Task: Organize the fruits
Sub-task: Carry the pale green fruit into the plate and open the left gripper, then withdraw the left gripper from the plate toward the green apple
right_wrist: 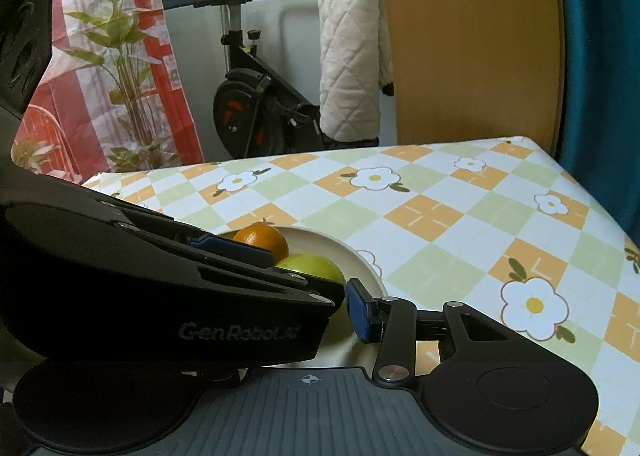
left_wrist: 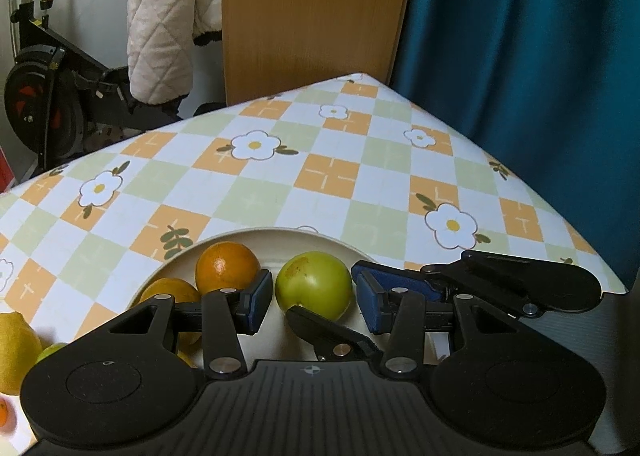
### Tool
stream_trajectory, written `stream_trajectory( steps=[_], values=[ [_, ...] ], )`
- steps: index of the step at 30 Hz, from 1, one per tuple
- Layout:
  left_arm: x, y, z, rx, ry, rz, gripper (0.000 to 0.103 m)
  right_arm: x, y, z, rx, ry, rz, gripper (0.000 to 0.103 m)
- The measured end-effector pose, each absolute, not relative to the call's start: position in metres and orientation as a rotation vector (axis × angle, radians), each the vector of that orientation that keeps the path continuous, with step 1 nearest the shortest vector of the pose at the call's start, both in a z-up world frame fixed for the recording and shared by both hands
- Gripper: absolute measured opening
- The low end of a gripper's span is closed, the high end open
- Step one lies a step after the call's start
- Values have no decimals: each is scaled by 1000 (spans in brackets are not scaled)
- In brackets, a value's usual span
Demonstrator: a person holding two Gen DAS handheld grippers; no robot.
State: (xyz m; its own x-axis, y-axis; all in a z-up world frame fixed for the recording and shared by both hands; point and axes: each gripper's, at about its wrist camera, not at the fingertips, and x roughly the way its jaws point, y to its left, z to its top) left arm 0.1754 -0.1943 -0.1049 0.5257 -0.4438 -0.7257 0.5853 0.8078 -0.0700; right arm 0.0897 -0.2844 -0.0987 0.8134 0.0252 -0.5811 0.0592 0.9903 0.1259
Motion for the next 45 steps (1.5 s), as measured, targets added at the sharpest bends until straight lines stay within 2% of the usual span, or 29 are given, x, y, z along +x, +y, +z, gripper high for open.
stream_trajectory(
  steps=[15,29,37,45],
  values=[
    [158,-149,-70,109,722,-594,49,74,-267,-69,105,585,-17,41],
    [158,-33,-46,43,670,-414,49,84,-226,-54,60,589,66,41],
    [166,25,-44,-17,652,-278,49,99,-186,-52,-2,619,149,41],
    [172,36,-59,-54,690,-308,49,124,-150,-62,-80,662,229,41]
  ],
)
